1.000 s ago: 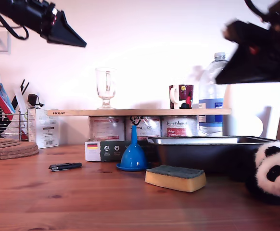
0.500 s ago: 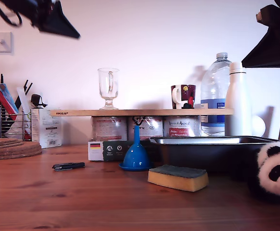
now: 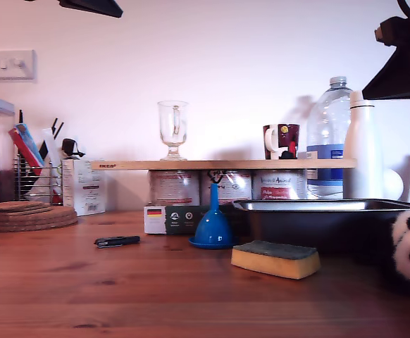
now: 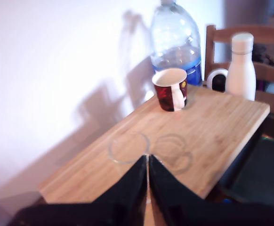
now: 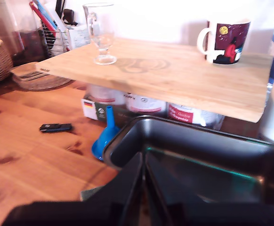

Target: Pick up the glass cup and place it on the shelf at the back

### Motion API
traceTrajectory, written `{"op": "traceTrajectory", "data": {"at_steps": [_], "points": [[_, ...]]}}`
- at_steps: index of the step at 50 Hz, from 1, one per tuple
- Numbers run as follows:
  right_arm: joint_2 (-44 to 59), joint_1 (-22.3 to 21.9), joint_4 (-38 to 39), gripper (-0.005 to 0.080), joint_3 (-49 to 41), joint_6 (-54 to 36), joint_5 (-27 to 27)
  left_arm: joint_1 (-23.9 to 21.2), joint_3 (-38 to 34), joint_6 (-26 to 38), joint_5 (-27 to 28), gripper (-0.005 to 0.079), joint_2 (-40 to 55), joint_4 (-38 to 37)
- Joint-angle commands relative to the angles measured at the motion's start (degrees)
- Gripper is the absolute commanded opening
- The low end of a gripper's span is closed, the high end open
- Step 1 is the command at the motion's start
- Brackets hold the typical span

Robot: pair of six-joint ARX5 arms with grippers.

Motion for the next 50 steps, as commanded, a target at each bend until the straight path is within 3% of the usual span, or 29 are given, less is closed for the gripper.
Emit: {"op": "traceTrajectory", "data": {"at_steps": [1, 14, 32, 50], "points": [[0.2, 0.1, 0.6, -0.0012, 0.1, -0.4, 0.1, -0.3, -3.8, -1.7, -0.2, -0.0021, -2.0, 2.7], [0.2, 0.1, 1.0, -0.0012, 0.1, 0.7, 0.1, -0.4, -19.0, -7.7, -1.1, -0.0021, -9.5, 13.2], [0.2, 0.6, 2.2, -0.0012, 0.1, 2.2, 0.0, -1.9, -38.7, -11.3, -0.8, -0.0021, -20.9, 16.7], [0.2, 3.3, 3.3, -0.0012, 0.1, 2.0, 0.8, -3.4, -50.1, -14.6, -2.7, -0.0021, -29.5, 22.9]]}}
